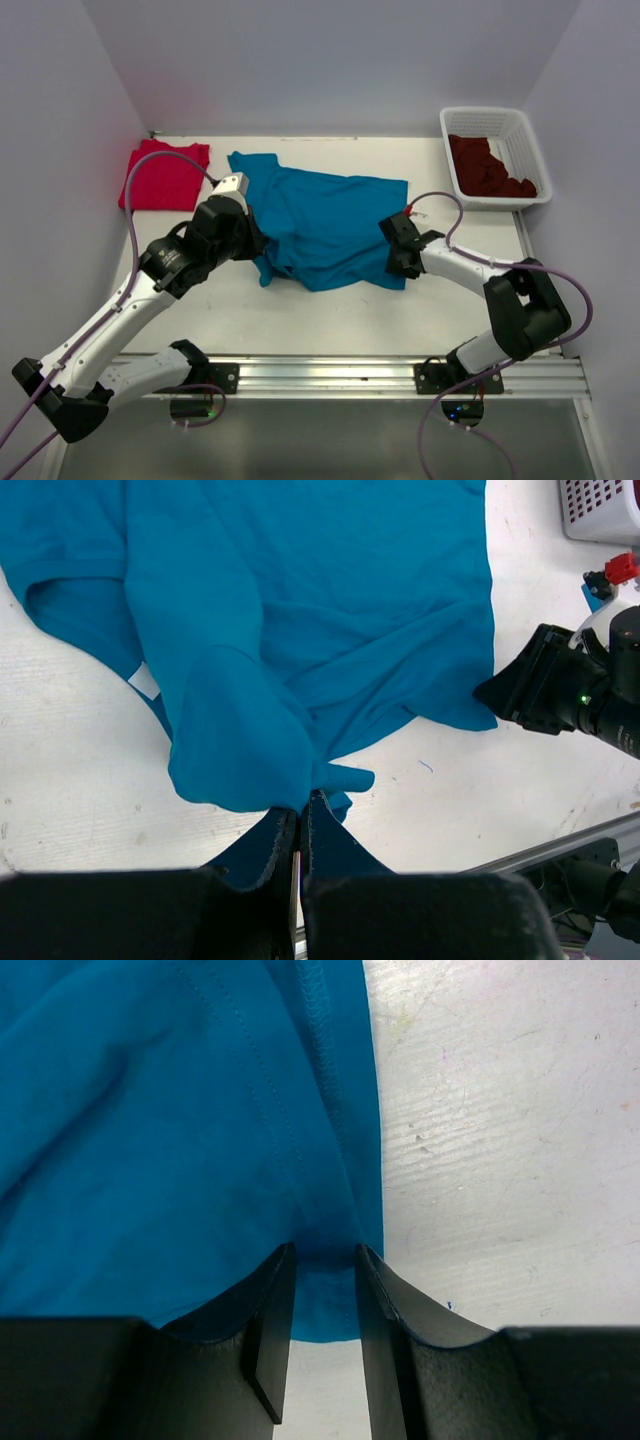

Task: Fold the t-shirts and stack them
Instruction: Flatten the tshirt out

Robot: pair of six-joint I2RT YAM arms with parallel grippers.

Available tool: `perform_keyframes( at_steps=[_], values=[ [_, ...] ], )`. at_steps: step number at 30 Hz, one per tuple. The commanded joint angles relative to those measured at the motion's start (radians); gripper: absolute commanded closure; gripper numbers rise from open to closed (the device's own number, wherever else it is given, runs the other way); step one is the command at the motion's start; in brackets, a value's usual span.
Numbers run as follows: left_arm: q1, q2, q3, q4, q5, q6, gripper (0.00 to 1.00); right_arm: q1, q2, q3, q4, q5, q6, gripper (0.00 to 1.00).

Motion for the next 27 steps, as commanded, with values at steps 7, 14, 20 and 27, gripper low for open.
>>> perform_keyframes(
  at_steps=[7,14,20,27],
  values=[
    [-0.006,-0.016,-0.008,0.028,-0.014,-0.011,1.00,0.001,-0.027,-0.072,0.036,-0.009,0.043,0.68],
    [-0.006,-0.026,-0.013,0.022,-0.017,-0.014,1.00,0.001,-0.009,-0.097,0.061,-0.031,0.047,1.00],
    [-0.007,-0.024,-0.008,0.022,-0.017,-0.013,1.00,0.003,-0.084,-0.063,0.012,-0.017,0.028,1.00],
    [-0.006,-0.015,0.021,0.013,-0.048,0.007,1.00,0.001,-0.322,0.060,-0.114,0.045,-0.043,1.00]
  ],
)
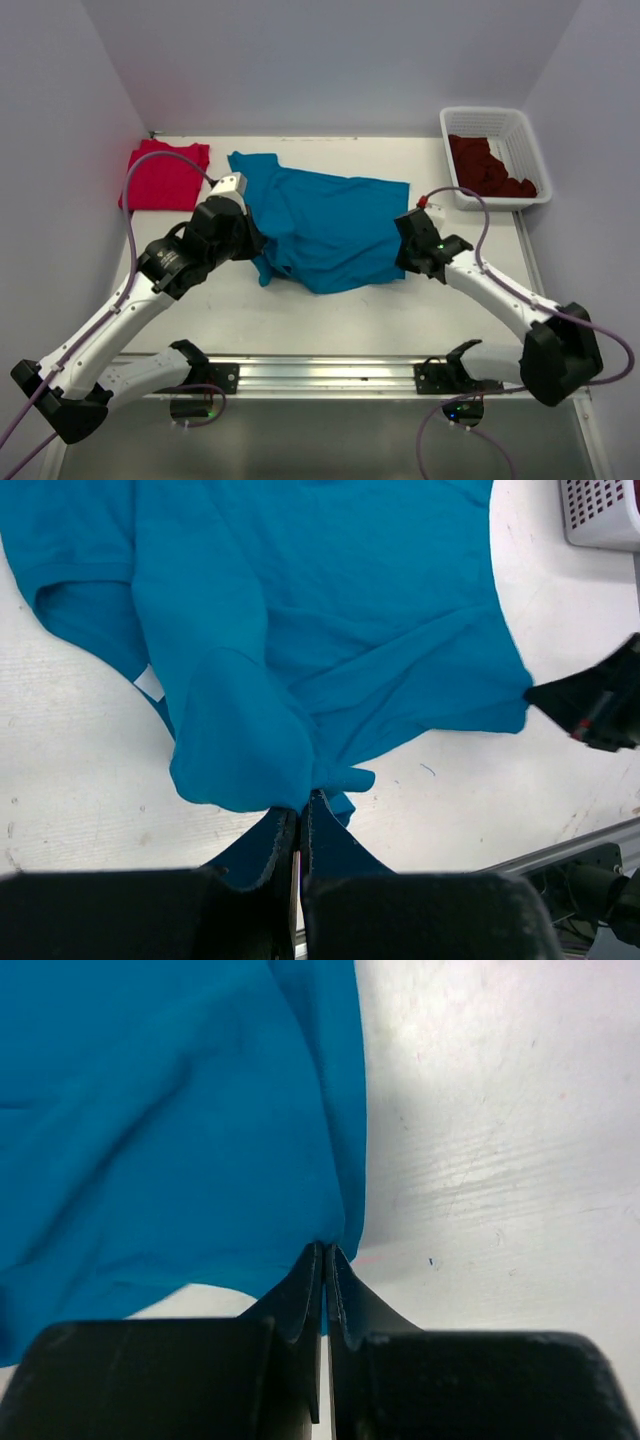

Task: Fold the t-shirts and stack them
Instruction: Flatten the tshirt out

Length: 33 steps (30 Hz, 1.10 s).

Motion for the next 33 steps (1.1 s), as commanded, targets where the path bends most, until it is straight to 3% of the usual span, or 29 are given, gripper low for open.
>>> perform_keyframes(
  at_steps=[1,10,18,23,28,33],
  values=[
    [-0.007,-0.007,0.029,0.013,-0.048,0.011,1.00,0.001,-0.142,0.144,-0.100,0.069,-0.053,1.00],
    [-0.006,-0.011,0.121,-0.029,-0.122,0.039,1.00,0.001,-0.208,0.335,-0.201,0.150,-0.139,1.00],
    [-0.007,-0.076,0.301,-0.098,-0.320,0.096,1.00,-0.001,-0.286,0.392,-0.181,0.169,-0.185,1.00],
    [-0.006,-0.128,0.407,-0.060,-0.413,0.192,1.00,0.001,-0.391,0.450,-0.140,0.198,-0.280,1.00],
    [-0.007,-0.148,0.509,-0.015,-0.432,0.280,1.00,0.001,-0.468,0.516,-0.076,0.169,-0.375,1.00],
    [-0.007,-0.140,0.543,-0.032,-0.452,0.297,1.00,0.001,-0.436,0.617,-0.132,0.167,-0.397,1.00]
  ],
)
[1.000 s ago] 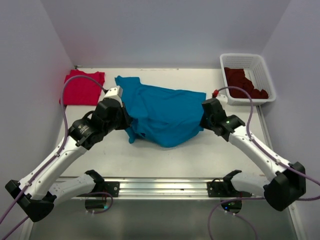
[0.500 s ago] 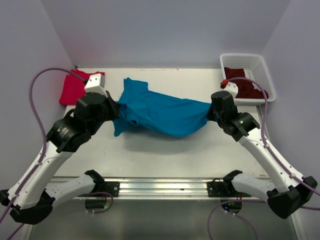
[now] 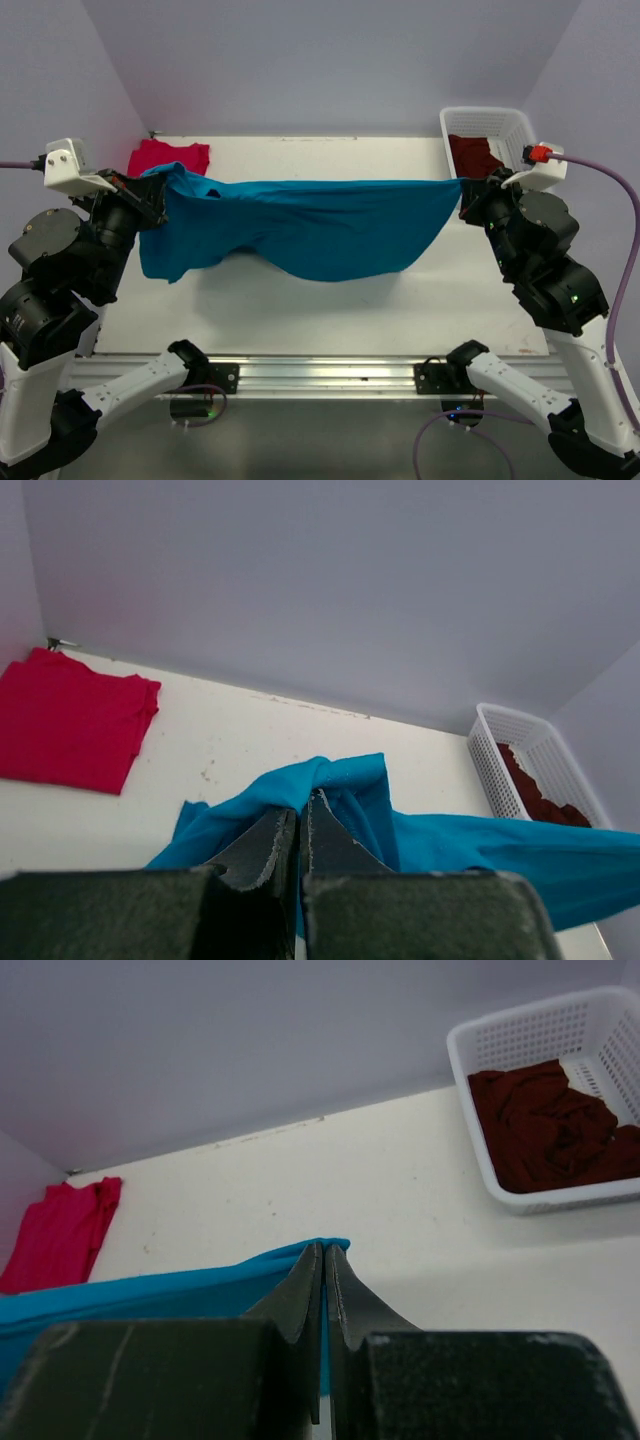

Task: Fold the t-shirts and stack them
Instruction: Flatten the tshirt out

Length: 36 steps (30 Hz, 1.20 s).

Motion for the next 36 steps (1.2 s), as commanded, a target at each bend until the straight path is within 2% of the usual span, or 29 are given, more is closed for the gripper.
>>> perform_keyframes(
  at_steps=[1,10,13,16,21,24,26,27,29,34,36],
  values=[
    [-0.006,0.021,0.014,0.020,-0.043,0.049,1.00,0.001,0.042,0.052,-0.017,0.004,-0.057,1.00],
    [-0.006,0.015,0.020,0.003,-0.051,0.046,1.00,0.002,0.036,0.055,0.015,-0.033,-0.071,1.00],
    [-0.007,0.006,-0.002,0.063,-0.089,0.076,1.00,0.001,0.045,0.057,0.056,-0.015,-0.100,1.00],
    [-0.007,0.021,-0.091,0.174,-0.173,0.144,1.00,0.001,0.135,0.095,0.083,0.028,-0.134,1.00],
    [-0.006,0.196,-0.092,0.311,-0.144,0.234,1.00,-0.013,0.422,0.235,0.101,0.146,-0.165,1.00],
    [0.049,0.316,-0.041,0.400,-0.011,0.254,1.00,-0.050,0.555,0.335,0.109,0.132,-0.160,1.00],
    [0.201,0.398,0.015,0.426,0.174,0.219,1.00,-0.062,0.601,0.406,0.116,0.135,-0.171,1.00],
    [0.261,0.420,0.026,0.475,0.198,0.225,1.00,-0.065,0.615,0.423,0.145,0.143,-0.183,1.00],
    [0.290,0.503,0.095,0.509,0.247,0.259,1.00,-0.073,0.654,0.483,0.171,0.165,-0.223,1.00],
    [0.412,0.798,0.472,0.425,0.428,0.262,1.00,-0.111,0.752,0.641,0.208,0.177,-0.290,1.00],
    [0.431,0.857,0.551,0.425,0.454,0.265,1.00,-0.119,0.740,0.611,0.329,0.185,-0.321,1.00]
  ],
)
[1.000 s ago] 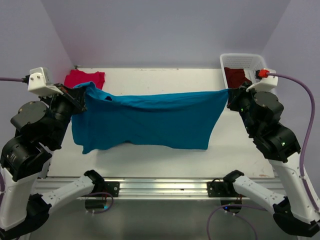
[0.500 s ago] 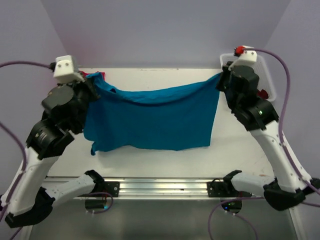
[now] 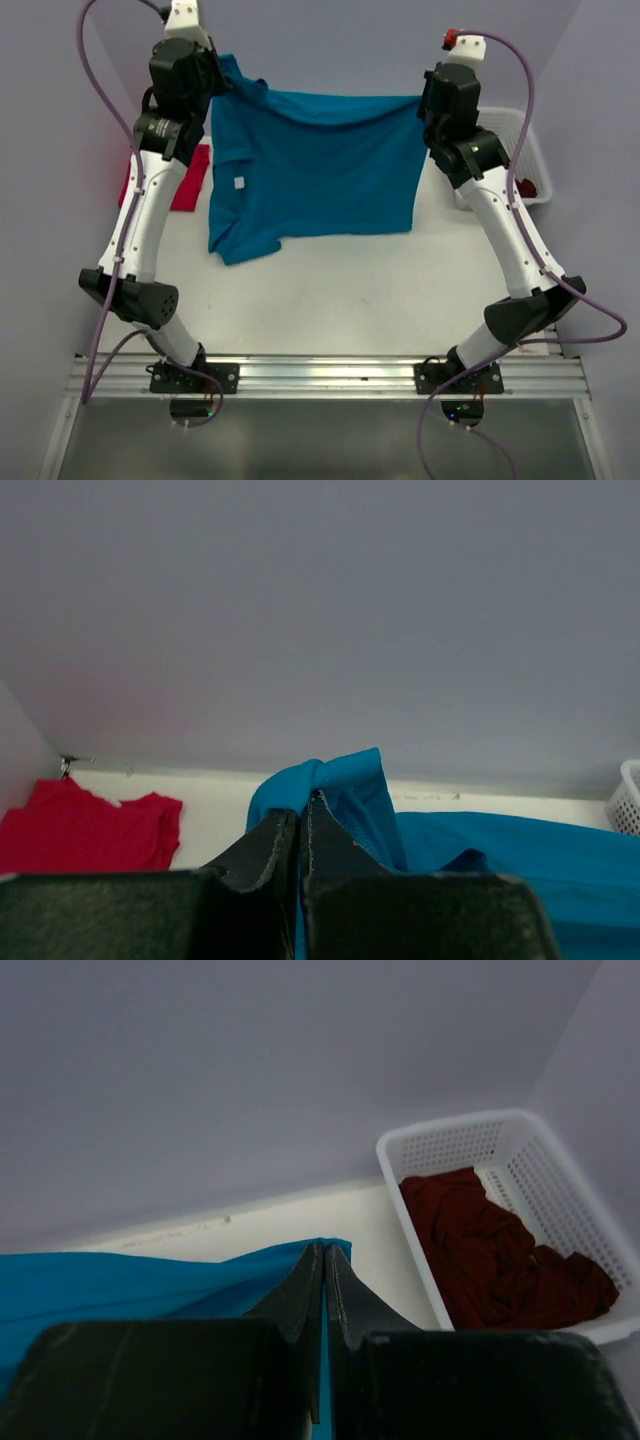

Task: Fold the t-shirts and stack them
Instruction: Flatten the tshirt out

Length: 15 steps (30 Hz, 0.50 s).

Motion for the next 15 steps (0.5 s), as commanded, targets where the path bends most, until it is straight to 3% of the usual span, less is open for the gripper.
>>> perform_keyframes(
  at_steps=[1,3,6,9,11,15],
  values=[
    [0.040,0.066,0.194,0.074,0.142,0.040,1.00,-0.018,-0.044,0.011,0.240,0.055,-0.121,1.00],
    [0.044,0.080,0.218,0.101,0.153,0.048,1.00,-0.018,-0.092,-0.078,0.390,0.052,-0.147,1.00],
    [0.044,0.057,0.235,0.092,0.184,0.052,1.00,-0.019,-0.133,-0.093,0.387,0.022,-0.211,1.00],
    [0.037,-0.053,0.141,0.078,0.212,0.055,1.00,-0.018,-0.213,-0.128,0.319,-0.058,-0.186,1.00],
    [0.018,-0.203,-0.012,0.093,0.184,0.091,1.00,-0.013,-0.276,-0.183,0.288,-0.114,-0.169,1.00],
    [-0.043,-0.453,-0.178,0.065,0.150,0.124,1.00,0.002,-0.513,-0.289,0.232,-0.183,-0.120,1.00]
  ],
)
